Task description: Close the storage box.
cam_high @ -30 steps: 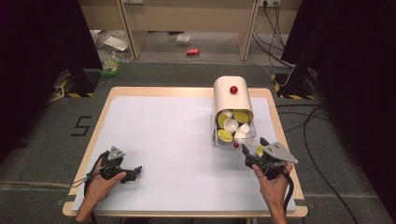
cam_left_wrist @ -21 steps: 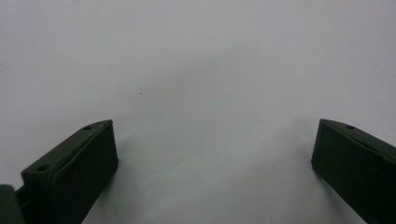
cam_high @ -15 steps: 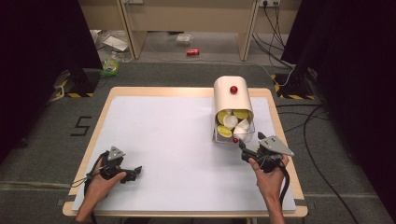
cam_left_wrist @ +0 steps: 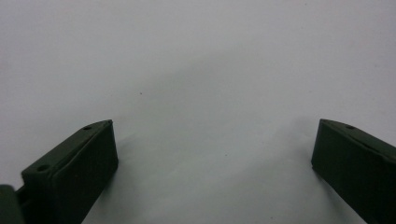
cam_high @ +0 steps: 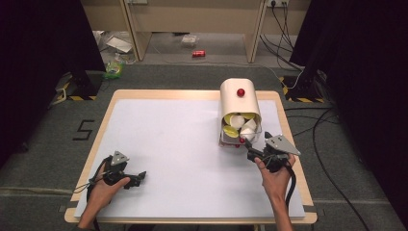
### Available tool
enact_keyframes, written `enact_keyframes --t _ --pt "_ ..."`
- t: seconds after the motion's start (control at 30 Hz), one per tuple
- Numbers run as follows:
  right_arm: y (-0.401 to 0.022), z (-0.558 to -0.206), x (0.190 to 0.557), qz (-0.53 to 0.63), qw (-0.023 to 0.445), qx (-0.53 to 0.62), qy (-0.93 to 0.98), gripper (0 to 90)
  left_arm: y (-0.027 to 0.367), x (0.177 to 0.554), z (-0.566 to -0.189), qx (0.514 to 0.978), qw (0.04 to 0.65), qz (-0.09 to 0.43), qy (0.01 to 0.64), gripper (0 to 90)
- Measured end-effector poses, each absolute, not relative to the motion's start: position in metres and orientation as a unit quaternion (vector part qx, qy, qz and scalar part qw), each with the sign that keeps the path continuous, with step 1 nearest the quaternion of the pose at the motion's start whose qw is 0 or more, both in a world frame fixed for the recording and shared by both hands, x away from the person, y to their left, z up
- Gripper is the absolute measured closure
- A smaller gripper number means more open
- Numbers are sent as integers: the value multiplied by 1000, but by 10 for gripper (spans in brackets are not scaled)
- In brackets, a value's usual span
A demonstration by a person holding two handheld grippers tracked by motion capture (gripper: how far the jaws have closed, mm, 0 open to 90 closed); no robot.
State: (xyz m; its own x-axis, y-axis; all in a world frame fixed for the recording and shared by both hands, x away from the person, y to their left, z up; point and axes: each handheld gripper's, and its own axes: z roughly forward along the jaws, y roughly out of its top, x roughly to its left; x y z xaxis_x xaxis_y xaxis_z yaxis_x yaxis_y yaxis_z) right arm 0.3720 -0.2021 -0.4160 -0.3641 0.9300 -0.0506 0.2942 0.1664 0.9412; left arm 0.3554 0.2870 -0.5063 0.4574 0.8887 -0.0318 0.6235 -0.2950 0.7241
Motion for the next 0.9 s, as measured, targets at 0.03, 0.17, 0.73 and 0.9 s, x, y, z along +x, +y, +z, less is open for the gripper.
enact_keyframes --t 0.03,0.17,0.73,0.9 --pt "-202 -416 373 464 343 449 683 245 287 355 -506 781 344 193 484 0" --pt "-201 -415 375 464 342 452 681 245 287 355 -506 781 344 193 484 0" --pt "-201 -413 383 467 343 458 674 241 287 355 -506 781 344 193 484 0" --pt "-201 -413 386 469 344 458 672 241 287 355 -506 781 344 193 484 0"
